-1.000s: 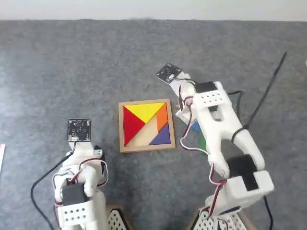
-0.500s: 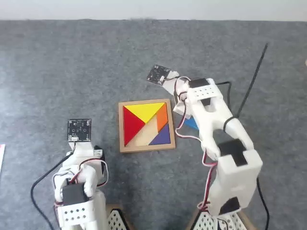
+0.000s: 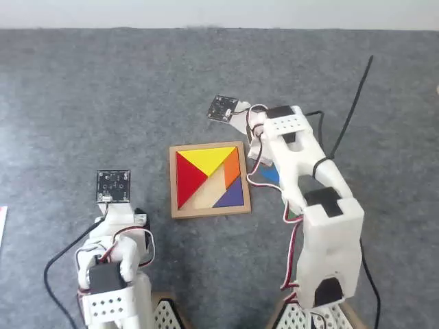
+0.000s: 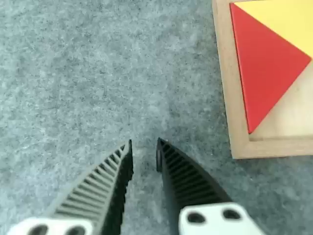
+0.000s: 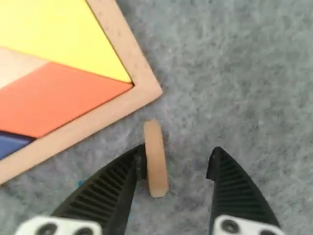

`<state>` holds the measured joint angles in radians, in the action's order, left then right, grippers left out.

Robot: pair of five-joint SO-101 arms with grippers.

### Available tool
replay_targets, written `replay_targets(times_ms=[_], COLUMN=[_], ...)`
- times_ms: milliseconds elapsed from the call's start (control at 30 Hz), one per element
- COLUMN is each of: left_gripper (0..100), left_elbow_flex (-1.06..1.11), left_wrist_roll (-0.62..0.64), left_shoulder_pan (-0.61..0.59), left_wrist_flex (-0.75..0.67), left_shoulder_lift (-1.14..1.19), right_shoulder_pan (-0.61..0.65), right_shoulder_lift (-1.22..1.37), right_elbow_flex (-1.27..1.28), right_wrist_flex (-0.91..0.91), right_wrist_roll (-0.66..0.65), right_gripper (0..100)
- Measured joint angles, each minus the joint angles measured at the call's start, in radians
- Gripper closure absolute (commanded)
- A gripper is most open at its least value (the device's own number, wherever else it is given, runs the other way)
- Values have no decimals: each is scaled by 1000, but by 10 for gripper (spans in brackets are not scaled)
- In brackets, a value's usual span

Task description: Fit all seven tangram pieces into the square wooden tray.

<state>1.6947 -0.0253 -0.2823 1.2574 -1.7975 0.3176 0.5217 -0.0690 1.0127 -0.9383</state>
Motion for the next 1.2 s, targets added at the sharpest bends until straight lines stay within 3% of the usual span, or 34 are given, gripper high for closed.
replay_targets(times_ms=[367, 533, 767, 1200], left_gripper=[920, 920, 920, 920], left_elbow_flex=[0, 0, 0, 0], left_wrist_roll=[0, 0, 0, 0], left_shoulder_pan=[0, 0, 0, 0], left_wrist_flex=[0, 0, 0, 0], left_shoulder_lift=[0, 0, 0, 0], right_shoulder_pan=[2, 2, -3, 74], right_shoulder_lift=[95, 95, 89, -288], right_elbow_flex=[-152, -152, -157, 121], right_wrist_flex=[126, 127, 158, 172], right_wrist_roll=[0, 0, 74, 152], right_gripper=[793, 950, 976, 991])
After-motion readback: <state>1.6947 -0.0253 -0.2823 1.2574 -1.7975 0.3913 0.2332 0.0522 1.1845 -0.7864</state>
